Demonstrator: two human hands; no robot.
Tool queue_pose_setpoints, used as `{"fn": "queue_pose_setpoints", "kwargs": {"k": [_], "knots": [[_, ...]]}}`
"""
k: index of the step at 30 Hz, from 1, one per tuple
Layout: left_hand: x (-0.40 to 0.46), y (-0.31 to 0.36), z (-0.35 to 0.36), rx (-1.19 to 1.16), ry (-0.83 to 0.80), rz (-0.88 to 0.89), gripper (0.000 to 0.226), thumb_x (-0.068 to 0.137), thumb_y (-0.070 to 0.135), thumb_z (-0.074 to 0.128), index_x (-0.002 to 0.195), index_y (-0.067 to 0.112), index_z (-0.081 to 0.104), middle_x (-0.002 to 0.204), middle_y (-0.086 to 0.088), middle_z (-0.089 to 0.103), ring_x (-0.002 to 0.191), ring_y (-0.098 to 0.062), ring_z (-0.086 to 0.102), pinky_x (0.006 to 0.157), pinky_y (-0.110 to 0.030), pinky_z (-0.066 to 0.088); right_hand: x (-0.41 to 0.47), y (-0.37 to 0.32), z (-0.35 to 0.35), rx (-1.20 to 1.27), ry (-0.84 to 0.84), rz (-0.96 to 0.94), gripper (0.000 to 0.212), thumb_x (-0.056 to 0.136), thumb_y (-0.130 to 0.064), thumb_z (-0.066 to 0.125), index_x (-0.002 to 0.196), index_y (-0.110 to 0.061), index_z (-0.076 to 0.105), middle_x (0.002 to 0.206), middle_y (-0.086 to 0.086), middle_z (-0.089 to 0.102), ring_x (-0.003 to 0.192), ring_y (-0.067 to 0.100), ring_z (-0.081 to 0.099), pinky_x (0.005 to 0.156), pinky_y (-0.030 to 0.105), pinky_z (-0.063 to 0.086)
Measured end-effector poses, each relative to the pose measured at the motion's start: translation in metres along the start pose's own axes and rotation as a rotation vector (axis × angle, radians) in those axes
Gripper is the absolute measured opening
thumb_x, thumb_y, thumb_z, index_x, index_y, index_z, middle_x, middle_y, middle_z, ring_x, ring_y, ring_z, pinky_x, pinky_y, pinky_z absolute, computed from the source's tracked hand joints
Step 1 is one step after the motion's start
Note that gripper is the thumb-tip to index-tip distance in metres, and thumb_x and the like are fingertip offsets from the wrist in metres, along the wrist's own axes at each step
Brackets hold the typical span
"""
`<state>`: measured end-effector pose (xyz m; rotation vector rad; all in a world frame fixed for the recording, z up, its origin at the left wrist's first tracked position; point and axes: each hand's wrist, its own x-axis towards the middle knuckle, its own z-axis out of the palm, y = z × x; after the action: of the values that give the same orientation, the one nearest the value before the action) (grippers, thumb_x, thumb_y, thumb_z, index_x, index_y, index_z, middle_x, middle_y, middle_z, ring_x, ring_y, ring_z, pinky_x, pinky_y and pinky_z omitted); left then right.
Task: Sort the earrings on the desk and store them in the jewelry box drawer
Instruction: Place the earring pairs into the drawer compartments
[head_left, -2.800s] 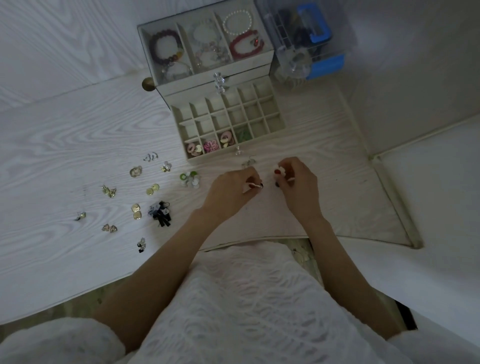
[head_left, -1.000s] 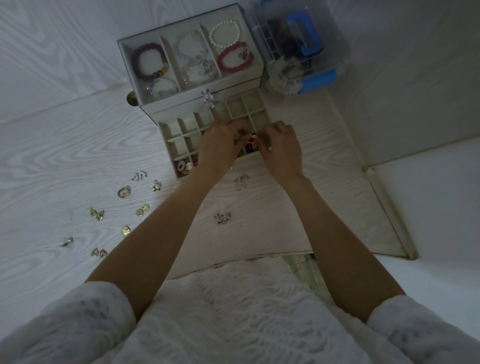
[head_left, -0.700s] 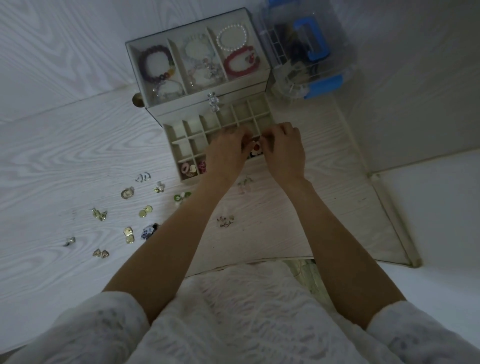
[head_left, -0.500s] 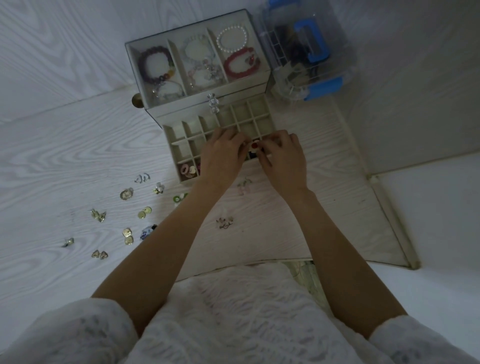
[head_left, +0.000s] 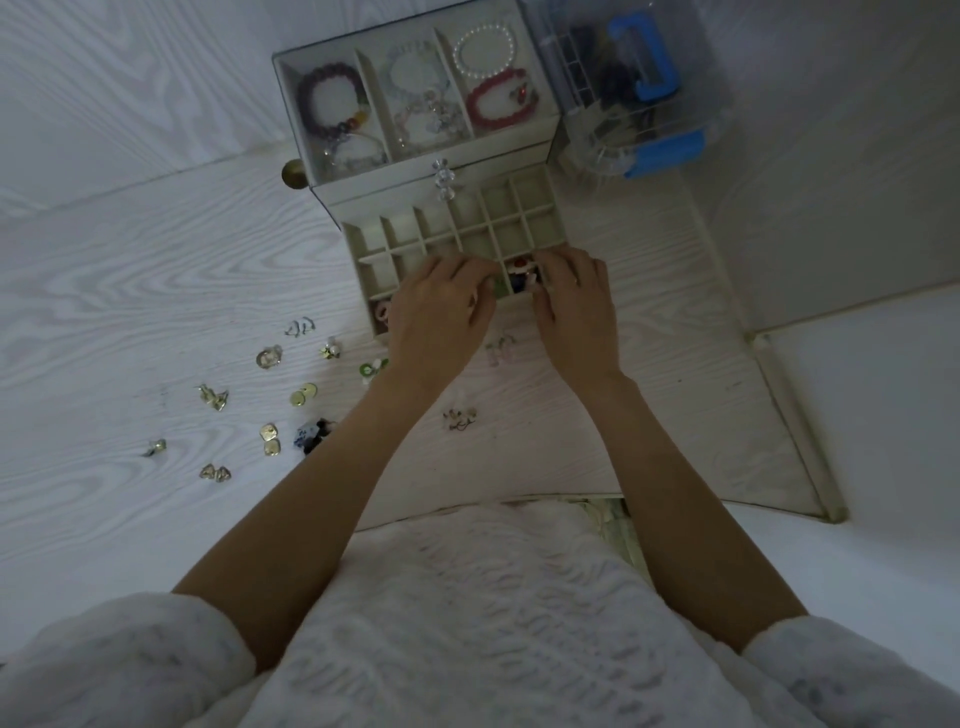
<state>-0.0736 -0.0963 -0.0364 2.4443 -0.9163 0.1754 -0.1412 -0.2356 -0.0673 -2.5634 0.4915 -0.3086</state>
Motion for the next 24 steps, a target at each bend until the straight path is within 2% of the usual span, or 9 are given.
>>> {"fn": "queue_pose_setpoints", "kwargs": {"k": [2,5,7,9,11,13,17,20,24], "knots": [[-0.015,0.001,-0.015,-0.059,0.063,-0.118,0.015,0.089,0.021,0.052,0.094,0.018,0.065,0.085,0.003,0.068,0.072,-0.013,0.061,0.055,-0.024,0.044,-0.016,-0.003,-0.007,0.035,0.042,-0.06,0.028,0.09,-0.007,0.045,0.114,-0.006,0.058,0.11,0.014,0.059,0.1,0.027,0.05,0.086,0.025,0.037],[-0.044,-0.003,-0.022,-0.113,0.028,-0.2,0.014,0.089,0.024,0.052,0.096,0.018,0.062,0.08,0.003,0.066,0.07,-0.014,0.061,0.054,-0.027,0.048,-0.04,-0.008,-0.005,0.032,-0.025,-0.134,0.025,0.089,-0.011,0.047,0.109,-0.007,0.062,0.102,0.012,0.061,0.094,0.028,0.054,0.079,0.028,0.043],[-0.057,-0.005,-0.018,-0.125,-0.069,-0.21,0.013,0.088,0.024,0.055,0.096,0.018,0.062,0.083,0.002,0.066,0.075,-0.016,0.061,0.061,-0.026,0.047,-0.049,-0.007,0.004,-0.003,-0.146,-0.126,0.028,0.088,-0.014,0.051,0.114,-0.009,0.06,0.106,0.013,0.058,0.095,0.03,0.052,0.077,0.034,0.045],[-0.061,-0.003,-0.009,-0.127,-0.202,-0.221,0.018,0.087,0.023,0.059,0.104,0.018,0.063,0.098,0.0,0.066,0.09,-0.019,0.061,0.072,-0.027,0.046,-0.052,-0.007,0.011,-0.034,-0.229,-0.092,0.03,0.087,-0.013,0.057,0.117,-0.01,0.058,0.112,0.014,0.056,0.099,0.033,0.049,0.077,0.037,0.046],[-0.057,0.0,0.004,-0.104,-0.305,-0.199,0.029,0.087,0.022,0.061,0.114,0.014,0.06,0.114,-0.006,0.062,0.105,-0.024,0.056,0.086,-0.033,0.045,-0.051,-0.006,0.013,-0.057,-0.234,-0.079,0.027,0.086,-0.011,0.059,0.112,-0.008,0.061,0.113,0.015,0.057,0.1,0.034,0.049,0.077,0.038,0.047],[-0.05,0.003,0.016,-0.069,-0.378,-0.16,0.032,0.088,0.021,0.06,0.118,0.011,0.057,0.122,-0.009,0.057,0.112,-0.027,0.053,0.092,-0.037,0.044,-0.052,-0.004,0.012,-0.061,-0.227,-0.056,0.022,0.086,-0.009,0.059,0.107,-0.005,0.063,0.111,0.016,0.057,0.098,0.034,0.05,0.078,0.038,0.045],[-0.043,0.007,0.027,-0.01,-0.479,-0.136,0.024,0.087,0.017,0.058,0.111,0.01,0.057,0.118,-0.011,0.053,0.1,-0.031,0.055,0.078,-0.039,0.045,-0.057,0.006,0.002,-0.079,-0.205,0.005,0.014,0.085,-0.006,0.055,0.099,-0.004,0.058,0.104,0.015,0.056,0.095,0.031,0.049,0.077,0.034,0.04],[-0.039,0.008,0.024,-0.033,-0.472,-0.173,0.018,0.086,0.016,0.06,0.102,0.007,0.06,0.115,-0.011,0.056,0.094,-0.031,0.057,0.07,-0.032,0.039,-0.061,0.011,-0.005,-0.094,-0.197,0.022,0.013,0.081,-0.003,0.056,0.094,-0.004,0.055,0.099,0.012,0.055,0.092,0.027,0.047,0.07,0.031,0.038],[-0.035,0.006,0.023,-0.086,-0.485,-0.177,0.014,0.084,0.013,0.063,0.095,0.006,0.06,0.109,-0.012,0.059,0.09,-0.031,0.057,0.069,-0.03,0.039,-0.062,0.016,-0.012,0.02,-0.181,0.064,0.006,0.085,-0.006,0.055,0.091,-0.009,0.055,0.086,0.006,0.061,0.078,0.023,0.055,0.066,0.032,0.043]]}}
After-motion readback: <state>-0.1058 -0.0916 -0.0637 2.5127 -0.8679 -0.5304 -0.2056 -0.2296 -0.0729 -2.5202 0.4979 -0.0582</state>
